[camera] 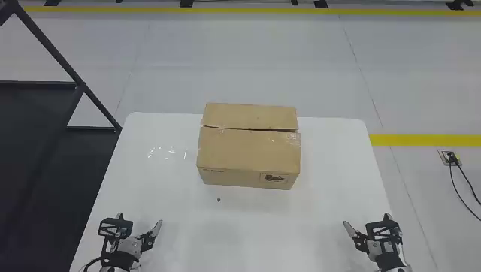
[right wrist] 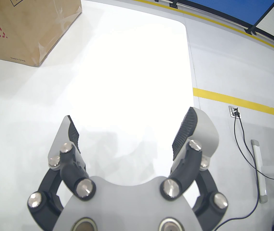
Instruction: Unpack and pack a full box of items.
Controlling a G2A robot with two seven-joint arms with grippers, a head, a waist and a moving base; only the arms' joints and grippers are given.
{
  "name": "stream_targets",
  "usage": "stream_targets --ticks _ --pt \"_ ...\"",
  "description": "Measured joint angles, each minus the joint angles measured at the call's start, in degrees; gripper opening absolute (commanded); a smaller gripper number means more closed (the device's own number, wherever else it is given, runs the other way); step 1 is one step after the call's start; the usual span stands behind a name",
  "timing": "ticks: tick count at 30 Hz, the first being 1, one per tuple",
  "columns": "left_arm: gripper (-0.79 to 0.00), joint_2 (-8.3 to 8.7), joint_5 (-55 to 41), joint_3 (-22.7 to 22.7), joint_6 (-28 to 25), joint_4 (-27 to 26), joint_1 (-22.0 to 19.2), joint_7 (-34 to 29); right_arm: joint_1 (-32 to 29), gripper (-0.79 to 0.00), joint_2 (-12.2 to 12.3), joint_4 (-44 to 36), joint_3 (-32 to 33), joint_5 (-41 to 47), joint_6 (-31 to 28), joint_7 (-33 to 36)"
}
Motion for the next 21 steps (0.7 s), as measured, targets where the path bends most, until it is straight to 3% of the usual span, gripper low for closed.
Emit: stream_targets --ticks 14,21 --pt "0.0 -0.04 -0.2 0.0 0.3 0.1 0.0 -0.1 0.1 0.0 0.0 0.1 -0.1 0.4 -0.4 -0.1" --pt "0.0 -0.27 0.7 0.3 0.7 -1.7 -2.7 0.4 2.4 0.0 0.1 -3.2 -0.2 5.5 -9.7 0.4"
